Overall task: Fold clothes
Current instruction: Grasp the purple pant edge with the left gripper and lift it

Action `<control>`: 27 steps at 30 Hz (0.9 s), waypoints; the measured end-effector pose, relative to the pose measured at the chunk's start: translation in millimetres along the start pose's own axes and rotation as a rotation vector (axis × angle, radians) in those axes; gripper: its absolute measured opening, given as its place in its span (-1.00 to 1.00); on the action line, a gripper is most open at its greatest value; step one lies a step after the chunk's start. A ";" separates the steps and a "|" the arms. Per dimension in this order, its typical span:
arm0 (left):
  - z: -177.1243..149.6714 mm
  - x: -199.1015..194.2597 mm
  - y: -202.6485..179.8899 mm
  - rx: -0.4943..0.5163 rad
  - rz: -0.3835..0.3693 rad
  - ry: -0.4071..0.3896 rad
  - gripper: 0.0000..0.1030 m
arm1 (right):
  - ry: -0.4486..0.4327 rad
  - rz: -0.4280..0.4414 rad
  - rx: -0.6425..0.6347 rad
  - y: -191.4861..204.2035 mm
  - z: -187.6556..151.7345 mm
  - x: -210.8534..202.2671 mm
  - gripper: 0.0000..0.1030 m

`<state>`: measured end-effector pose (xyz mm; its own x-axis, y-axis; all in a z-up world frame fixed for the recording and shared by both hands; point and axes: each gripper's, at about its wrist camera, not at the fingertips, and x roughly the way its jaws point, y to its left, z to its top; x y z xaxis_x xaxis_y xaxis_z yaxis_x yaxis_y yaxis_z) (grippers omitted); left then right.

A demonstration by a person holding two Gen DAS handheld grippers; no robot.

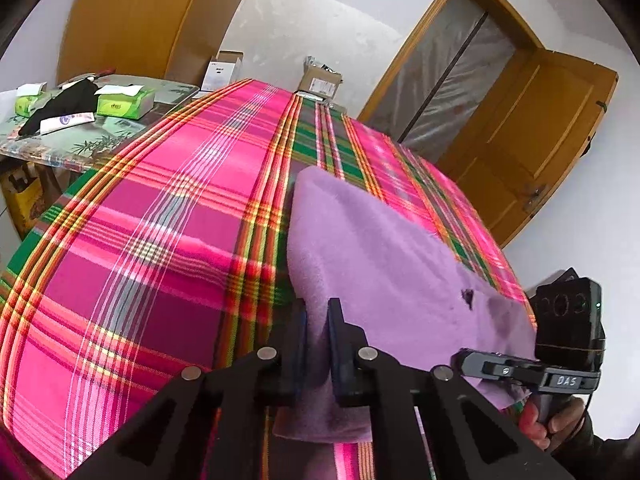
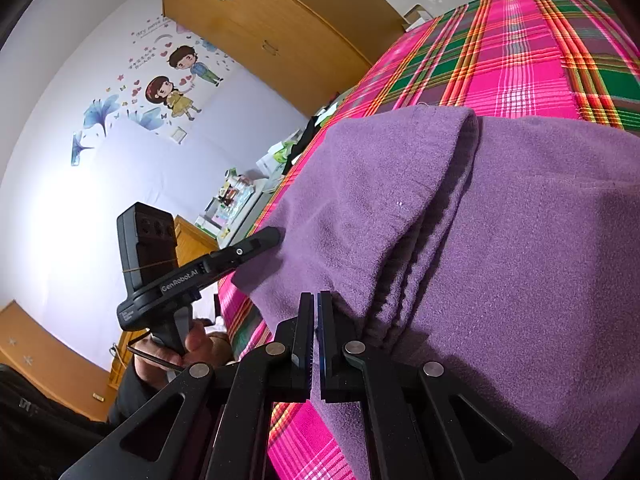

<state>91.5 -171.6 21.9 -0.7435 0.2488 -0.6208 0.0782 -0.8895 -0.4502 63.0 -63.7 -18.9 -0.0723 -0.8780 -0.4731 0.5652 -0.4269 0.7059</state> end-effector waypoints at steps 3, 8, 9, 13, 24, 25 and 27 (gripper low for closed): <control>4.9 -6.2 -5.5 0.008 -0.018 -0.014 -0.82 | -0.004 -0.009 -0.004 0.8 -1.2 -2.1 -0.97; 15.8 -16.7 -23.9 0.059 -0.040 -0.042 -0.82 | -0.030 -0.057 -0.027 9.6 -6.5 -11.3 -0.96; 17.8 -18.6 -27.9 0.071 -0.044 -0.047 -0.82 | -0.038 -0.063 -0.026 10.5 -7.7 -14.7 -0.96; 25.0 -25.5 -43.3 0.102 -0.069 -0.066 -0.82 | -0.071 -0.082 -0.024 13.4 -11.7 -31.3 -0.87; 43.2 -38.6 -118.6 0.238 -0.197 -0.109 -0.82 | -0.096 -0.145 0.015 3.5 -27.9 -60.1 -0.86; 44.0 -38.7 -127.1 0.254 -0.212 -0.110 -0.82 | -0.106 -0.149 0.016 2.8 -28.3 -64.5 -0.86; 44.5 -38.3 -146.4 0.294 -0.246 -0.109 -0.82 | -0.130 -0.158 0.024 0.3 -28.4 -75.2 -0.86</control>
<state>79.0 -67.9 140.1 -0.7836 0.4400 -0.4385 -0.2925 -0.8841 -0.3643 91.9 8.3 2.0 -0.2649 -0.8197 -0.5079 0.5188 -0.5651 0.6415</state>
